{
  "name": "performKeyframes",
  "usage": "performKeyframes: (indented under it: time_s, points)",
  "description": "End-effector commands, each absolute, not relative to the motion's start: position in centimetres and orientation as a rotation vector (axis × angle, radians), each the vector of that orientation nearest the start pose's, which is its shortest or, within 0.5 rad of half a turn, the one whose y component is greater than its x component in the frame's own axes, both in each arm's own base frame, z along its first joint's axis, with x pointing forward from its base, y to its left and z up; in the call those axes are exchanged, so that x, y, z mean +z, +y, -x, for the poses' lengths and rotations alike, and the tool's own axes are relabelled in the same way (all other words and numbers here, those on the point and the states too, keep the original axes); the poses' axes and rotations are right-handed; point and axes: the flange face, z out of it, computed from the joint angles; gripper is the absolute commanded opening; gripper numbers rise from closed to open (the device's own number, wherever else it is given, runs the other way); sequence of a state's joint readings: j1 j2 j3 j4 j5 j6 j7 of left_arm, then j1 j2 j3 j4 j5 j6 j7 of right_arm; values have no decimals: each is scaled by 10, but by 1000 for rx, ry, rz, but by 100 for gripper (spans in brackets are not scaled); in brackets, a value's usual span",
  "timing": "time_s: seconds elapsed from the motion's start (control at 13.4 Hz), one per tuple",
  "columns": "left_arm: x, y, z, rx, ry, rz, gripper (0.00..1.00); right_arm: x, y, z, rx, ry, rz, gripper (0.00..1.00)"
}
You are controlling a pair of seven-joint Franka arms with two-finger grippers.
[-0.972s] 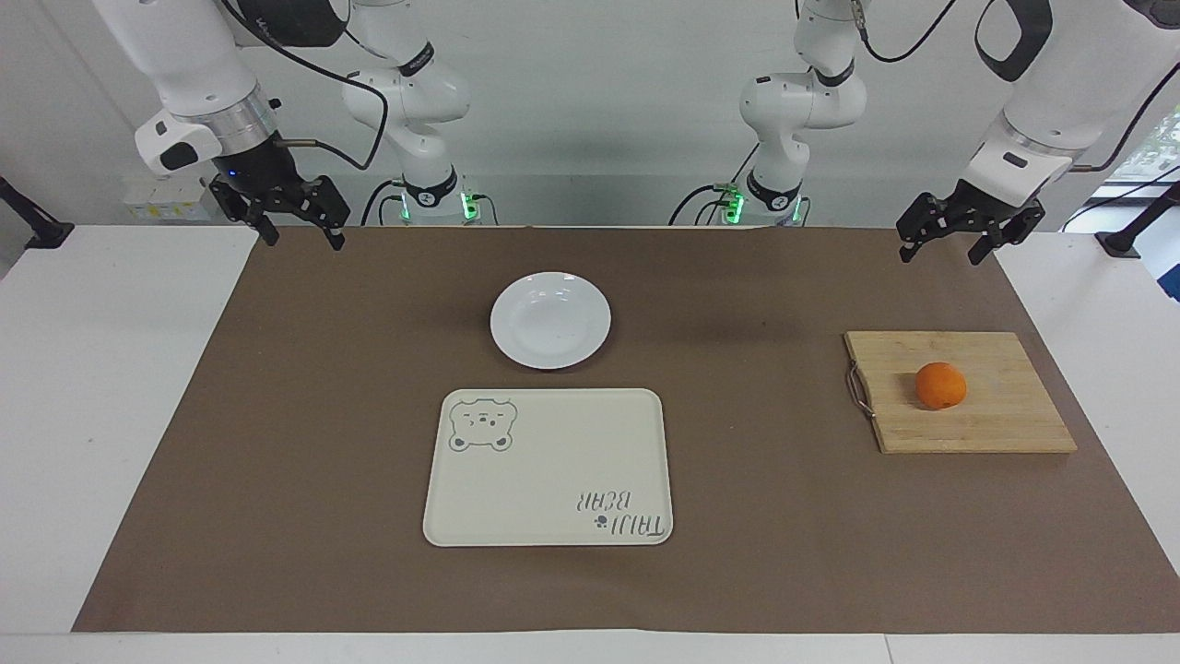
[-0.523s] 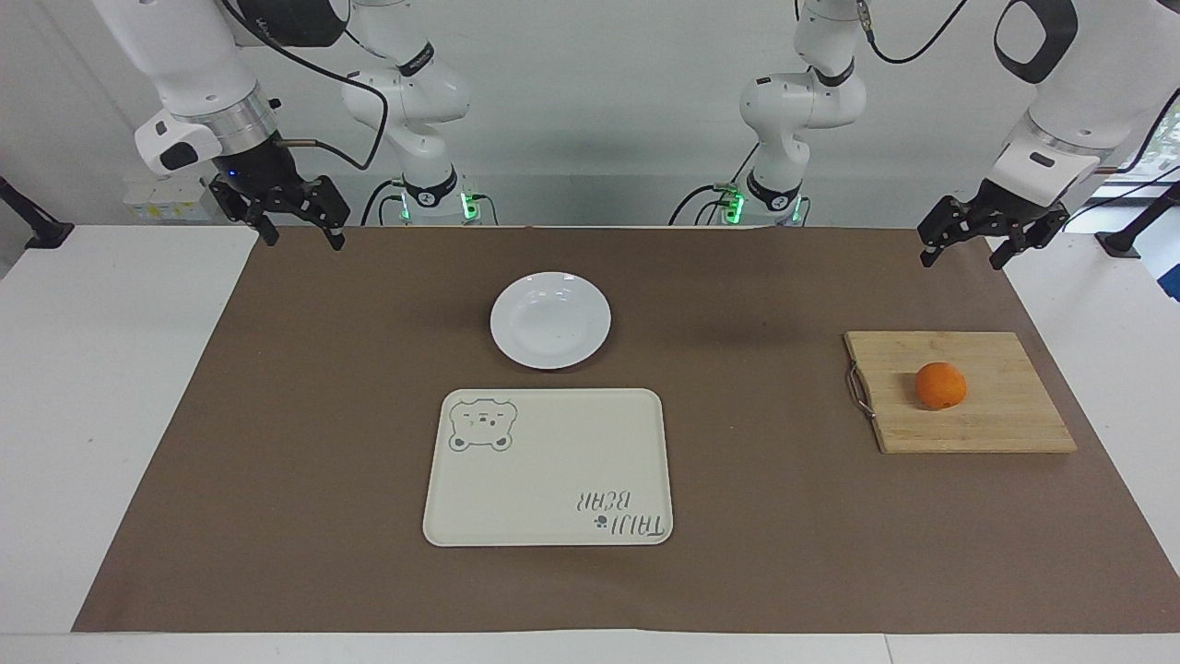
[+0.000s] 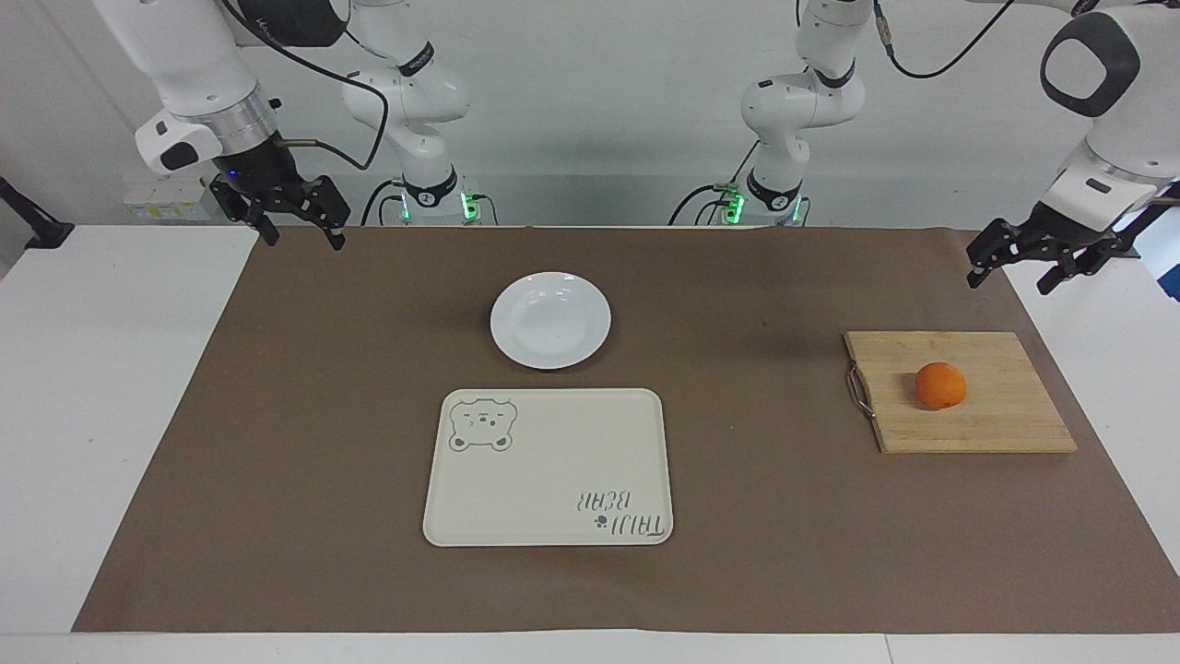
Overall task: Place orange and plate with both arms
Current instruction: 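Lower the left gripper onto the orange on the wooden board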
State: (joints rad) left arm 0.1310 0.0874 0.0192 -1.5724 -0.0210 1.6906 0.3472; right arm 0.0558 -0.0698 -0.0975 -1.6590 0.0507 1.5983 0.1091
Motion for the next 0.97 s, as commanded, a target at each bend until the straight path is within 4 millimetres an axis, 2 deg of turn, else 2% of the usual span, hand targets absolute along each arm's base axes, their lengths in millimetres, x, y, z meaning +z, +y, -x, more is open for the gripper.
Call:
performKeyframes:
  time_s: [0.0,0.37,0.6,0.9]
  points:
    - [544,102,-601,-64,372,3136,100,625,-21,-533,-14,210,3088,100]
    - [451,123,-622,-63,385,3125,100,624,-21,-533,-7,209,3087,100]
    - [404,124,-615,-55,371,3127,100,624,-21,-532,-5,207,3087,100]
    - [372,121,-609,-40,319,3139,100,624,-21,-532,-5,207,3087,100]
